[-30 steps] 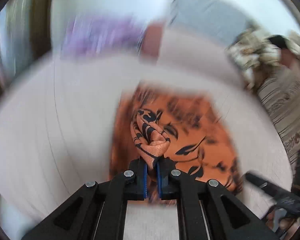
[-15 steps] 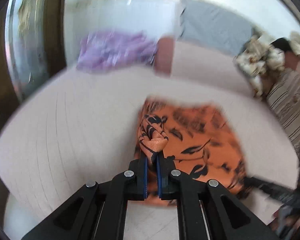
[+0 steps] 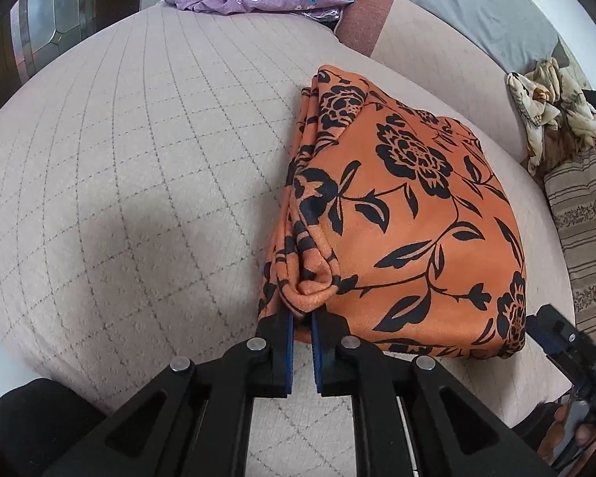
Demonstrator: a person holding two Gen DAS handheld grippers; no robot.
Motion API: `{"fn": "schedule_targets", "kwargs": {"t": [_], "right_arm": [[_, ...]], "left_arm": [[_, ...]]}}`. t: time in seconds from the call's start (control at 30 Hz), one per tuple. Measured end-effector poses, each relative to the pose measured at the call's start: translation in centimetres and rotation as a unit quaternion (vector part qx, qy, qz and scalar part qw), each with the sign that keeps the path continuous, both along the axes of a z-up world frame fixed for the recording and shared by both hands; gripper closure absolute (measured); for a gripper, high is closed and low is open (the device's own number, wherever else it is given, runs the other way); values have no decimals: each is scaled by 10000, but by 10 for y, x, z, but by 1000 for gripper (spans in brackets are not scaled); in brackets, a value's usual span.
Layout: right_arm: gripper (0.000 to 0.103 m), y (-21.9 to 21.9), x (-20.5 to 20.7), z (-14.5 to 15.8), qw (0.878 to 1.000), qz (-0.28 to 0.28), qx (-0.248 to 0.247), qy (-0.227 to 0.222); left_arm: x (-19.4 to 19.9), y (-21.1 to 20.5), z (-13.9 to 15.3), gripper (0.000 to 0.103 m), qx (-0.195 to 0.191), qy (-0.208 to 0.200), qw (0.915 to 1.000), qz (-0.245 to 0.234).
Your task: Fold small clothes
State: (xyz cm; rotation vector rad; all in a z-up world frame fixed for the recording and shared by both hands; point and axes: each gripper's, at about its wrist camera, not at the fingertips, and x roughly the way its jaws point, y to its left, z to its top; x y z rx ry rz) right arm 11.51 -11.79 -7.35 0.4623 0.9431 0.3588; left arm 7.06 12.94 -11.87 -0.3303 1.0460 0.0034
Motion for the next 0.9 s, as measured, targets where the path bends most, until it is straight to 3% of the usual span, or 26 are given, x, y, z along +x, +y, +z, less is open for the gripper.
{"fn": "schedule_targets", "kwargs": {"t": [0.2,0.3,0.33,0.43,0.5,0.6,0.67,0.73,0.83,0.9], "right_arm": [[28,12,12,31,9984,263,423,-283],[26,30,29,38,9929,604,970,-328],[20,35,35,30,9906,687,1162,-205],[19,45,53,-27,9850,693,1276,931],[19,41,47,-22,9857,676,1405,640],[19,39,48,-23,9838,738,1478,701],[19,37,47,-25,9820,704,1603,708],[19,38,45,-25,9828,738,1567,648],[19,39,40,-22,9846,851,1424,551],[19,37,37,-20,9844,926,1387,557]], "left_arm": [[-4,3,0,93,-3,17,10000,-14],[-4,1,0,93,57,30,10000,-31],[-3,1,1,93,71,49,10000,-43],[-3,1,14,91,179,129,9997,-43],[-8,2,32,87,319,-72,9994,62],[-10,-4,69,78,592,-672,9959,104],[0,-17,89,60,767,-1054,9914,-81],[20,-25,89,53,793,-1097,9905,-229],[57,-32,62,53,895,-638,9933,-362],[83,-29,19,53,1091,223,9931,-365]]}}
